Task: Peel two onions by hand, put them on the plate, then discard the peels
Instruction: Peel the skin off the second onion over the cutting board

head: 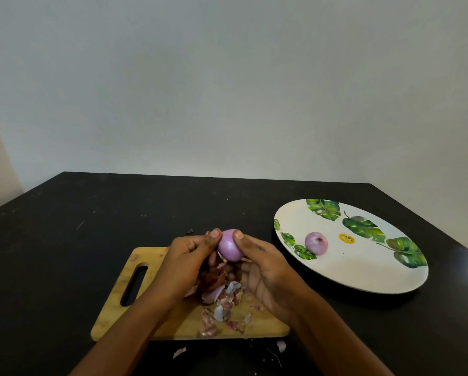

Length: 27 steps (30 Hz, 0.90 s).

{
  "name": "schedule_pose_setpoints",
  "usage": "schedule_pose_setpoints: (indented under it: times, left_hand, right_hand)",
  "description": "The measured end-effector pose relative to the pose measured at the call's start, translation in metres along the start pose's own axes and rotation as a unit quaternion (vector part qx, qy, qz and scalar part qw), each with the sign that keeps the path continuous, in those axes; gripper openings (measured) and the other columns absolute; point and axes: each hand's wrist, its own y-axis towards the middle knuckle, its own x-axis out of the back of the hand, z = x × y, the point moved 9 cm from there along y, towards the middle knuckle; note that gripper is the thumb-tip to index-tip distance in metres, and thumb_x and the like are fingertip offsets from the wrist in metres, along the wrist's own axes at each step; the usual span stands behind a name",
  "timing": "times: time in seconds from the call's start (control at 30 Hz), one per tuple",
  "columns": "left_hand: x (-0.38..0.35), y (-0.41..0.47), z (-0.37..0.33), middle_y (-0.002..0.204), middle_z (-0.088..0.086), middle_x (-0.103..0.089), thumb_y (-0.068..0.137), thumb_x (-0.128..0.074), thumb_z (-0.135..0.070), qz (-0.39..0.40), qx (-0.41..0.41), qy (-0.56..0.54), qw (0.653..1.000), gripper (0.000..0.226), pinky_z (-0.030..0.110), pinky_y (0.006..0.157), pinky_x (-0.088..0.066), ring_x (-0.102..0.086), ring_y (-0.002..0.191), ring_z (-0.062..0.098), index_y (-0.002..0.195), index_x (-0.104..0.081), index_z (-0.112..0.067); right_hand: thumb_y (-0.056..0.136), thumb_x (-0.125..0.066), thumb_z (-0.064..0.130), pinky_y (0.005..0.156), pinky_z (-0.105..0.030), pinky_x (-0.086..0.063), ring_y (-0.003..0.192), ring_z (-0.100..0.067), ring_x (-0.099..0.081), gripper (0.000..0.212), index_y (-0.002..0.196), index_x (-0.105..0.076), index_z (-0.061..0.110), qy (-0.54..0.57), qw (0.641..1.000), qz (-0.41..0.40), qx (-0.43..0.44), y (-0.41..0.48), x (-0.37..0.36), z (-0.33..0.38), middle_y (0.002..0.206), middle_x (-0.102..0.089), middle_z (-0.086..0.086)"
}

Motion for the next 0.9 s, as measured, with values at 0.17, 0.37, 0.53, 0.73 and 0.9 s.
schedule_pose_setpoints:
  times: [0.17,0.37,0.53,0.73,0.9]
  left_hand:
    - [0.003,-0.005,-0.008,0.066,0.013,-0.068,0.08,-0.05,-0.037,-0.05,-0.084,0.038,0.995,0.042,0.027,0.062,-0.055,-0.066,0.066,0.023,0.072,-0.07,0.0]
    - [0.01,-0.016,-0.025,0.049,-0.004,-0.059,0.092,-0.055,-0.03,-0.14,-0.22,0.166,0.951,0.035,0.016,0.046,-0.045,-0.059,0.051,0.011,0.063,-0.066,-0.016]
    - [-0.004,-0.038,-0.053,0.047,-0.004,-0.051,0.091,-0.045,-0.024,-0.188,-0.367,0.289,0.864,0.039,0.027,0.039,-0.04,-0.046,0.04,0.007,0.057,-0.059,-0.011]
    - [0.002,-0.036,-0.053,0.05,-0.012,-0.047,0.092,-0.041,-0.034,-0.189,-0.308,0.216,0.907,0.029,0.013,0.042,-0.034,-0.051,0.05,0.01,0.066,-0.051,-0.031]
    - [0.014,-0.023,-0.04,0.07,-0.008,-0.056,0.095,-0.041,-0.022,-0.182,-0.241,0.236,0.924,0.011,0.014,0.055,-0.039,-0.058,0.076,0.003,0.099,-0.05,-0.025]
  right_hand:
    - [0.087,-0.058,0.027,0.084,-0.041,-0.058,0.095,-0.032,-0.071,0.038,0.111,-0.065,-0.002,0.004,1.0,0.004,0.012,0.0,-0.002,-0.002,0.102,-0.071,-0.023]
    - [0.068,-0.068,0.056,0.092,-0.047,-0.054,0.101,-0.025,-0.069,0.054,0.106,-0.071,0.017,-0.104,0.989,-0.061,0.087,-0.004,-0.001,0.005,0.104,-0.073,-0.007]
    - [0.078,-0.068,0.046,0.082,-0.029,-0.058,0.092,-0.007,-0.069,0.03,0.101,-0.069,0.028,-0.192,0.955,-0.135,0.182,-0.016,0.0,0.023,0.096,-0.073,0.008]
    - [0.079,-0.065,0.053,0.087,-0.037,-0.056,0.101,-0.017,-0.069,0.042,0.109,-0.067,0.023,-0.132,0.97,-0.09,0.184,-0.011,-0.003,0.018,0.105,-0.072,0.002]
    - [0.094,-0.055,0.029,0.073,-0.035,-0.058,0.084,-0.026,-0.072,0.028,0.108,-0.063,0.006,0.102,0.989,-0.106,0.004,-0.002,0.006,-0.01,0.102,-0.071,-0.019]
